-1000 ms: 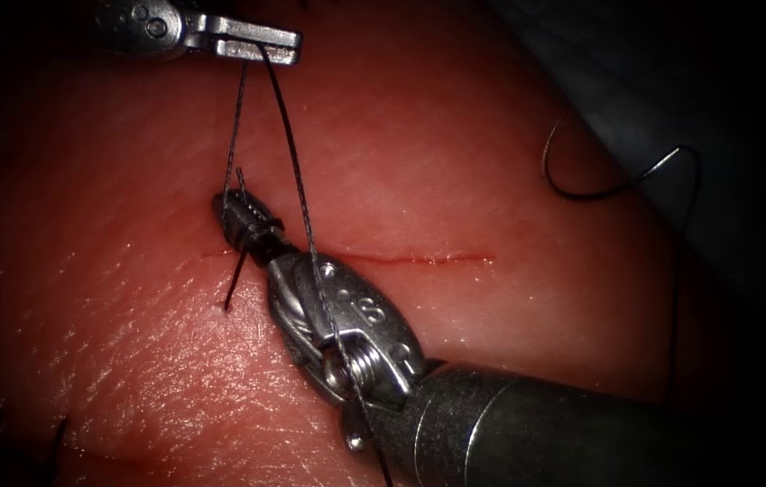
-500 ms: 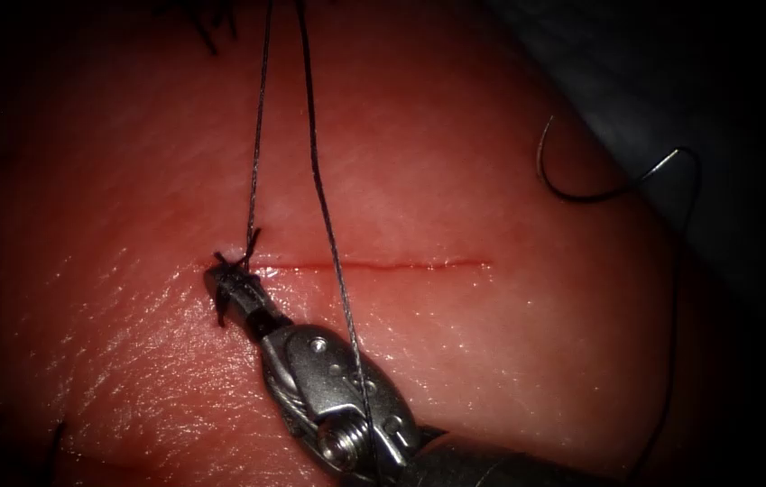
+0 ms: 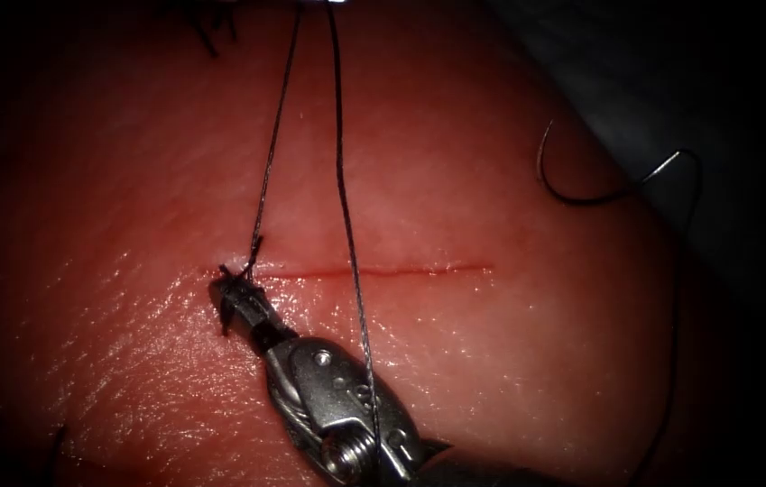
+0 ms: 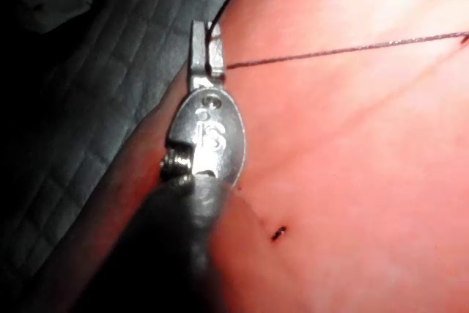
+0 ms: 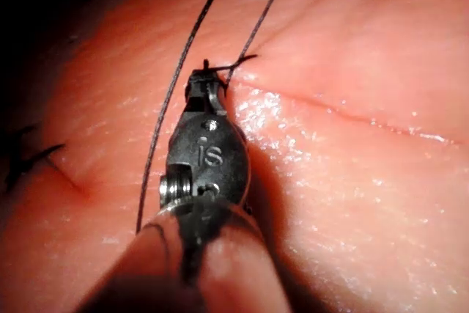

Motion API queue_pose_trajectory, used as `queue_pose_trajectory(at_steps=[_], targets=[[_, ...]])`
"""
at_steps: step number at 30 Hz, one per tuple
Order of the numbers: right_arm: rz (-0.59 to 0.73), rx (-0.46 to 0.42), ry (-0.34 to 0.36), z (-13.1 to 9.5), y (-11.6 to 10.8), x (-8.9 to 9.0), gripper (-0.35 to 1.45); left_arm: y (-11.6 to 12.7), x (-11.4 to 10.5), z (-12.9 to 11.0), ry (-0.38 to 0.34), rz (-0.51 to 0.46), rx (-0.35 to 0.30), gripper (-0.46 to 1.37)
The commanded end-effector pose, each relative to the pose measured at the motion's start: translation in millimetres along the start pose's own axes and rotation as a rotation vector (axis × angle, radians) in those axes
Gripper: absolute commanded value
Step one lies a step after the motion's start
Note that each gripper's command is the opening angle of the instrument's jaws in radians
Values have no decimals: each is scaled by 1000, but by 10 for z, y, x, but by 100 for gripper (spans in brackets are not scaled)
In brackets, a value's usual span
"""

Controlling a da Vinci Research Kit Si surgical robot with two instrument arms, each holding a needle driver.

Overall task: Wound Closure
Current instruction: Pull the right gripper down and the left gripper up to tighten the suture

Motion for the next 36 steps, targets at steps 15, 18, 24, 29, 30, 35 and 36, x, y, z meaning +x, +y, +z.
queue_pose_trajectory(at_steps=[15, 18, 24, 29, 30, 35, 36], targets=[[-92, -37, -23, -17, -15, 6, -35, -8, -13, 23, -114, 4, 78, -35], [-166, -52, -31, -20, -20, 10, -35, -13, -15, 22, -204, 1, 110, -35], [-208, -72, -41, -31, -32, 17, -35, -34, -23, 18, -280, 24, 141, -35], [-241, -67, -45, -32, -34, 19, -35, -43, -28, 19, -298, 48, 147, -35], [-241, -64, -45, -32, -34, 19, -35, -43, -28, 19, -298, 48, 148, -35], [-444, 86, -53, -26, -28, 18, -35, -47, -31, 27, -312, 78, 152, -35], [-488, 135, -62, -26, -28, 17, -35, -50, -31, 30, -320, 86, 155, -35]])
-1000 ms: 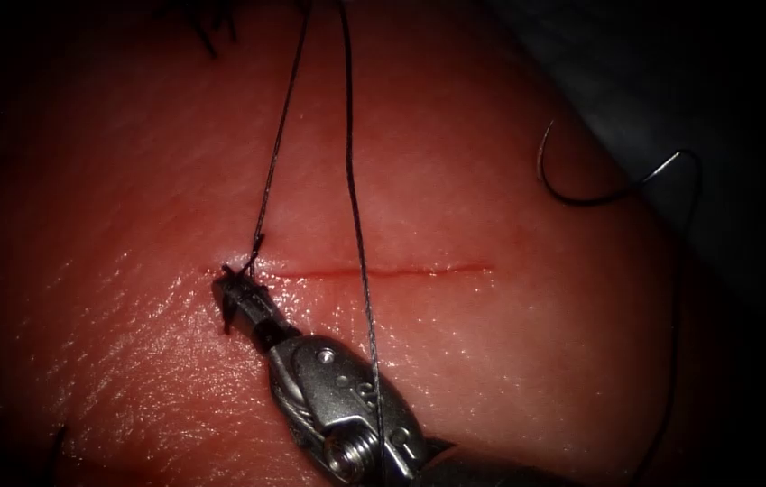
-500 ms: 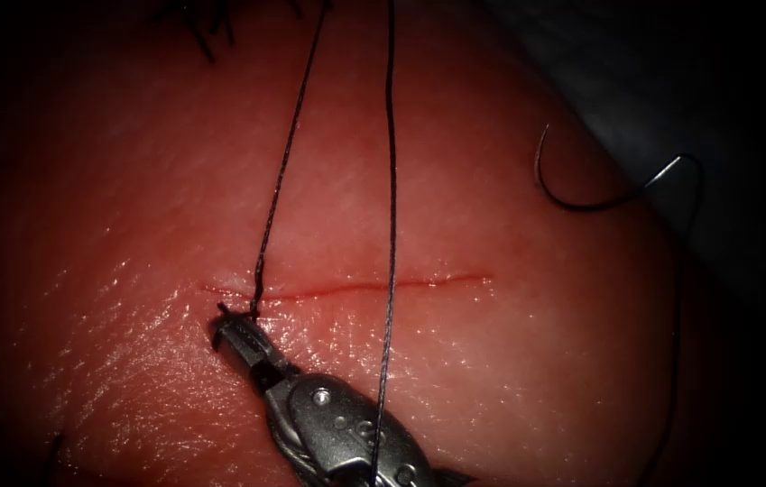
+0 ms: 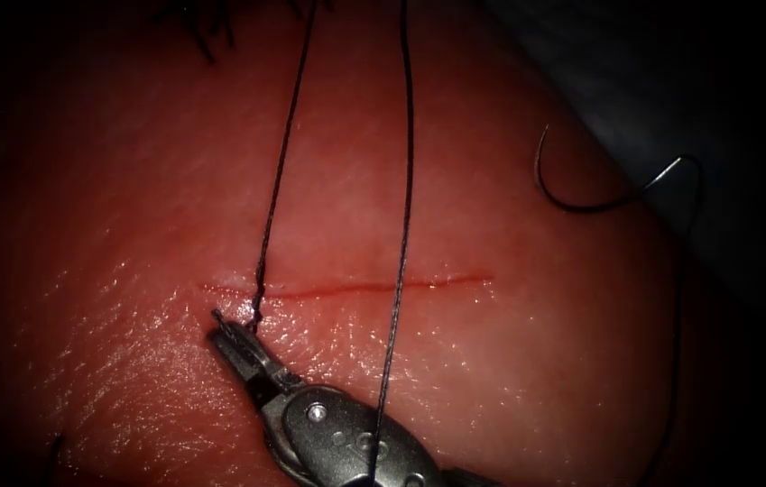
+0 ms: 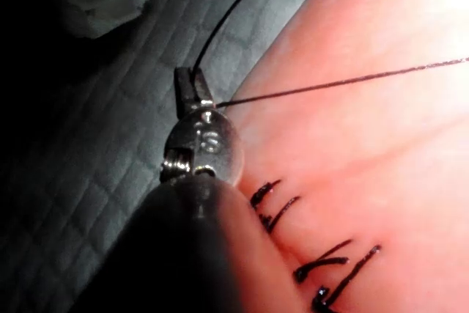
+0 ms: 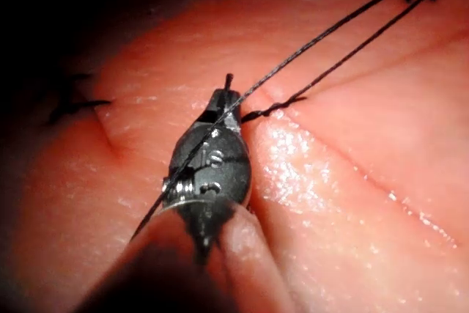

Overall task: Wound Closure
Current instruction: Pull the right gripper down and the left gripper up to tighten the suture

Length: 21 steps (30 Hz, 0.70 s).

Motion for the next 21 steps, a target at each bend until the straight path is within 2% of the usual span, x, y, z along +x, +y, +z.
queue_pose_trajectory(at_steps=[1, 5, 11, 14, 21], targets=[[-11, 23, -1, 1, 2, -1, -35, -2, 1, 2, -4, 7, -4, -35], [-64, 99, 19, 4, 4, -2, -35, -18, 4, 12, -21, 43, 3, -35], [-79, 155, 27, 10, 0, -7, -35, -31, 7, 24, -46, 77, 15, -35], [-84, 208, -36, 13, -9, -15, -35, -30, 8, 35, -65, 95, 12, -35], [-128, 256, -107, 14, -25, -26, -35, -34, 11, 50, -94, 112, 17, -35]])
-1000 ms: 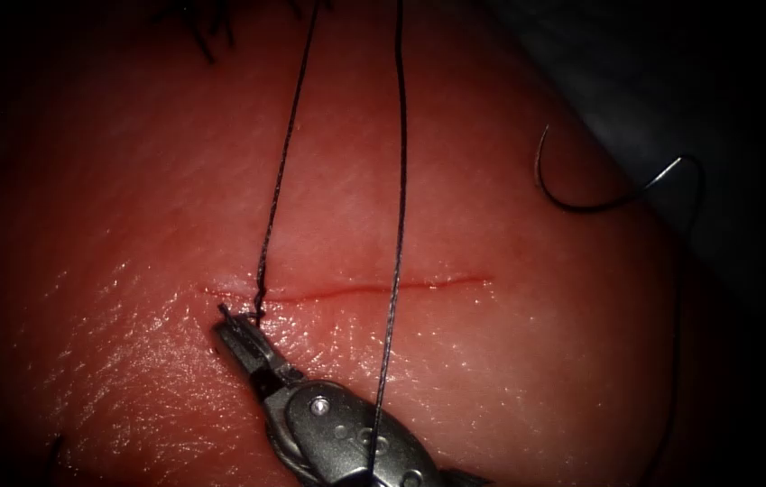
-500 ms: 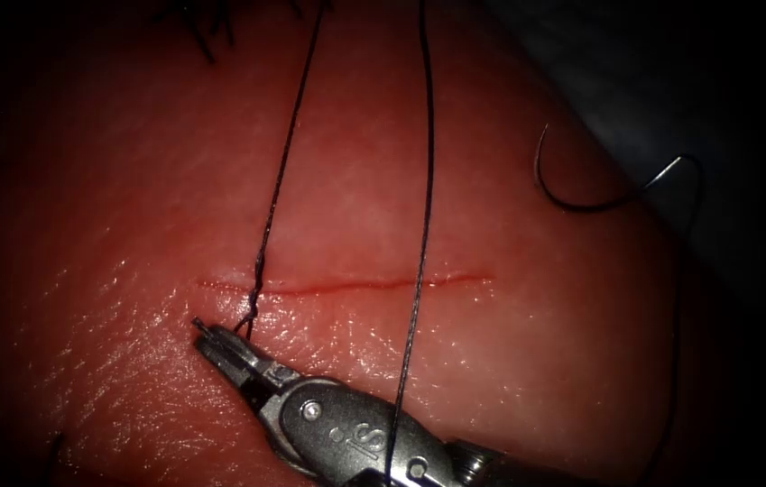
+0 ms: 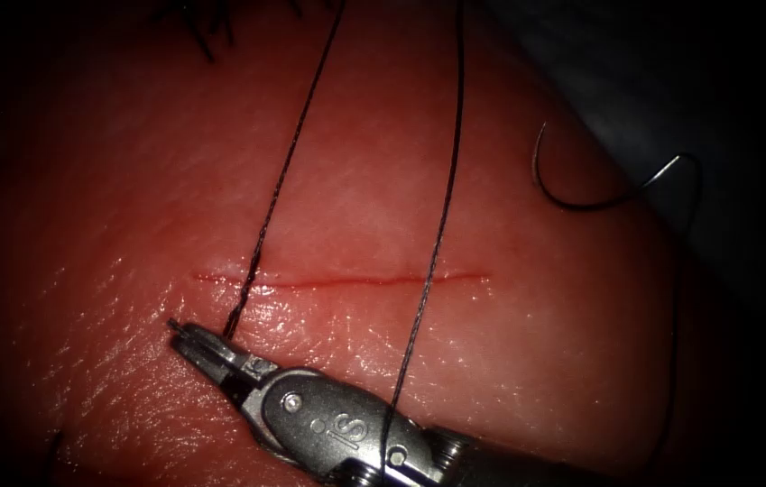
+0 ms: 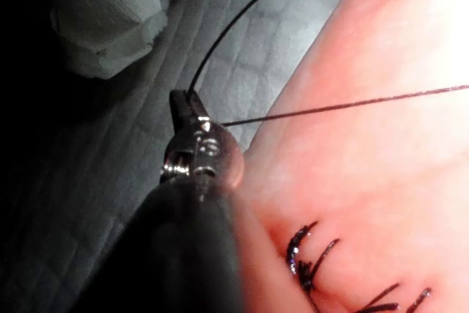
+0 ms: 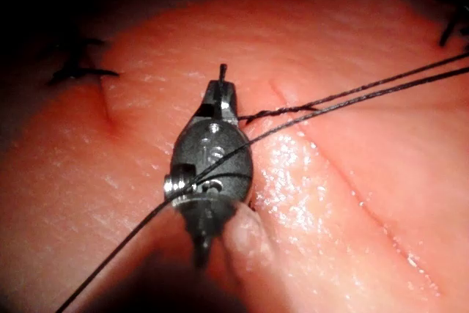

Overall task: Wound Closure
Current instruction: Pull the right gripper down and the left gripper up to tighten the suture

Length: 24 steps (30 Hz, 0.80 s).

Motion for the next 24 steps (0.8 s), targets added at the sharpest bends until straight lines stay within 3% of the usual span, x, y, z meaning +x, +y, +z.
queue_pose_trajectory(at_steps=[1, 12, 24], targets=[[-11, 6, -12, 0, -1, 0, -35, -2, 0, 2, -6, -4, -5, -35], [-107, 83, -102, 9, -13, -14, -35, -18, 1, 10, -29, 15, -1, -35], [-149, 132, -96, 19, -15, -15, -35, -16, 2, 13, -32, 15, 2, -35]])
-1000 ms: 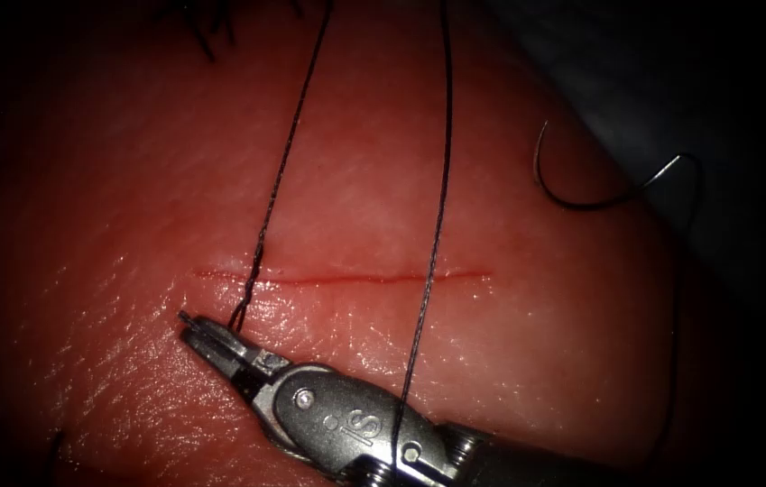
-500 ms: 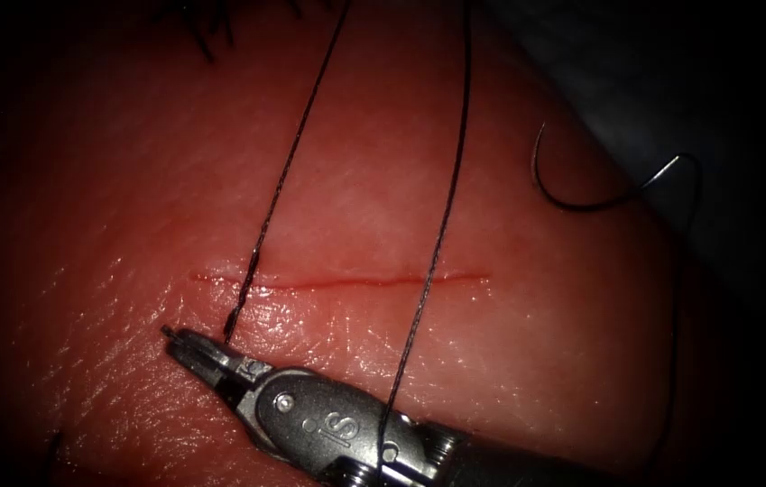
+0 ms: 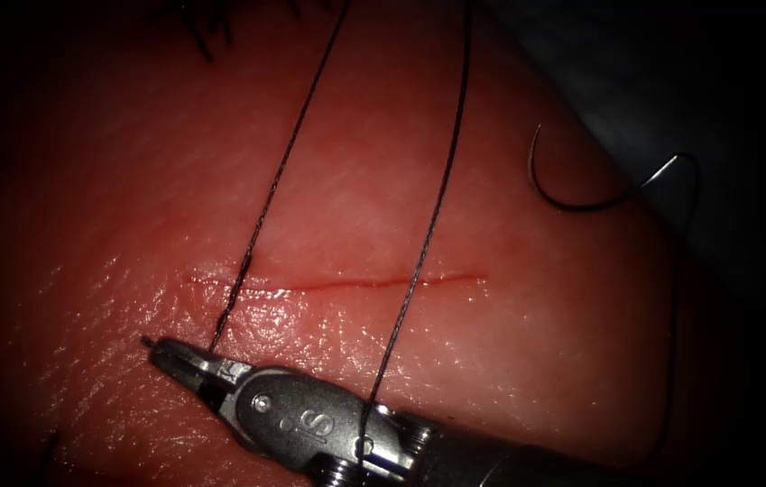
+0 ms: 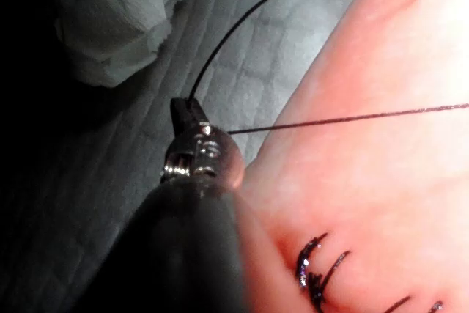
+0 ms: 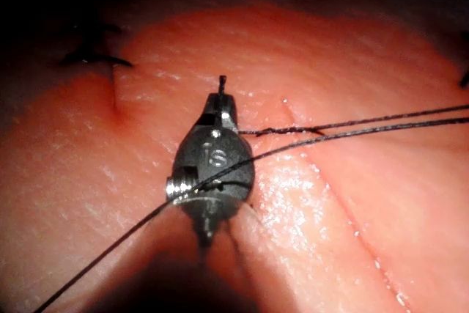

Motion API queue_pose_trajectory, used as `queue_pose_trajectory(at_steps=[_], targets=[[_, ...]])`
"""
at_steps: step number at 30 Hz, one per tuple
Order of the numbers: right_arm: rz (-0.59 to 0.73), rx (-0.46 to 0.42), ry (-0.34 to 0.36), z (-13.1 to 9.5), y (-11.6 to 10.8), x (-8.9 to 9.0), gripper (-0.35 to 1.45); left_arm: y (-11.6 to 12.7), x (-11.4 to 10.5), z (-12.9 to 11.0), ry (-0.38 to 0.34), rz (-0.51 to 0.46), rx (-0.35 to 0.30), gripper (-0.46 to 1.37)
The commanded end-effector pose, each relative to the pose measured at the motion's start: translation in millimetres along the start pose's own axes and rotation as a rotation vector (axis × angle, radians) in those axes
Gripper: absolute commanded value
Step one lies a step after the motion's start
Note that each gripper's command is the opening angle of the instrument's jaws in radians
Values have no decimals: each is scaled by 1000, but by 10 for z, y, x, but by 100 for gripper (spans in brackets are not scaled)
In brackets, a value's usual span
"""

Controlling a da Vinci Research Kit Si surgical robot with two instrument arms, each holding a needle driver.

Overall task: Wound Closure
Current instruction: Pull the right gripper down and the left gripper up to tighten the suture

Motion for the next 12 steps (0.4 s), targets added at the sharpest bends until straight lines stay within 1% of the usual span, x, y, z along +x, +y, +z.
queue_pose_trajectory(at_steps=[1, 12], targets=[[1, 0, 1, -1, 0, 0, -35, 0, 0, 0, 0, 0, -7, -35], [1, 1, 1, -1, 1, 0, -35, 2, 0, 0, 4, 8, -9, -35]])
